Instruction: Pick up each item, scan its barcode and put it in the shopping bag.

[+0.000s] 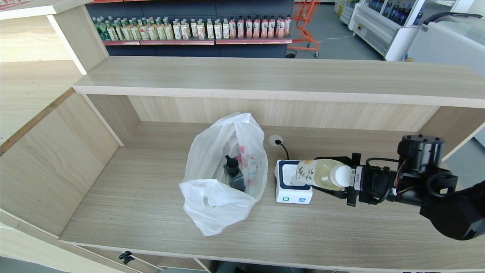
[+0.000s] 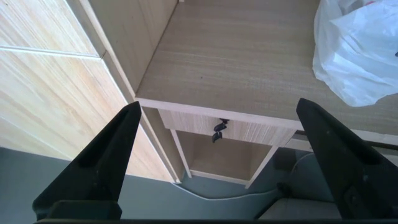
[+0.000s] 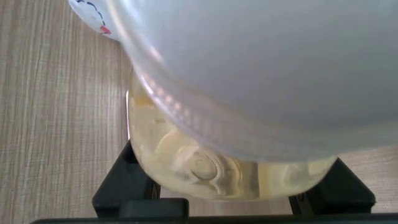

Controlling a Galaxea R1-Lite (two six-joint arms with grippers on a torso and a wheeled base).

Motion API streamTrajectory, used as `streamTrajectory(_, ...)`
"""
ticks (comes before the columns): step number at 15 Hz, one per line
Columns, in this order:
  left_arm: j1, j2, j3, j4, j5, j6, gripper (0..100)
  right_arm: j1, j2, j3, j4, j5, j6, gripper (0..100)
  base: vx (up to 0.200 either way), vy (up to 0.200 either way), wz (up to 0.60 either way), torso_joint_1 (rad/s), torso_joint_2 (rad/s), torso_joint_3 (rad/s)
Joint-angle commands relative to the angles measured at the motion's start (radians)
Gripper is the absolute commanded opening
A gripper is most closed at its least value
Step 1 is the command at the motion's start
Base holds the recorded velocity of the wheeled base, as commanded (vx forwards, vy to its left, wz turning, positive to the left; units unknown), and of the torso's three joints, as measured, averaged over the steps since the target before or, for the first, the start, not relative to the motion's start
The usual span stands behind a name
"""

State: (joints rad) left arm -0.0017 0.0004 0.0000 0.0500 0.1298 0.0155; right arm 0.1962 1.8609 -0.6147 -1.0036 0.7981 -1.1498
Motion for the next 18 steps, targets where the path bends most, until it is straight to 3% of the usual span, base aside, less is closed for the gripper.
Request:
streamTrajectory(1,0.0,0.0,0.0,0.001,0.001,0.0,100,0.026,0.054,-0.031,-0.027,0.0,0.015,0,0.0,0.0,0.0,0.0,0.0,0.0)
streamTrajectory(13,0.0,0.0,0.0,-0.001,0.001,0.0,100,0.031,0.147,-0.082,-0.121,0.0,0.025,0,0.0,0.0,0.0,0.0,0.0,0.0)
streamTrajectory(15,0.0,0.0,0.0,0.001,0.001,0.0,100,0.054,0.089,-0.088,-0.133,-0.003,0.13,0,0.0,0.0,0.0,0.0,0.0,0.0)
streamTrajectory(18,0.0,0.0,0.0,-0.001,0.001,0.0,100,0.097,-0.051,-0.111,-0.164,-0.063,0.433,0,0.0,0.0,0.0,0.0,0.0,0.0)
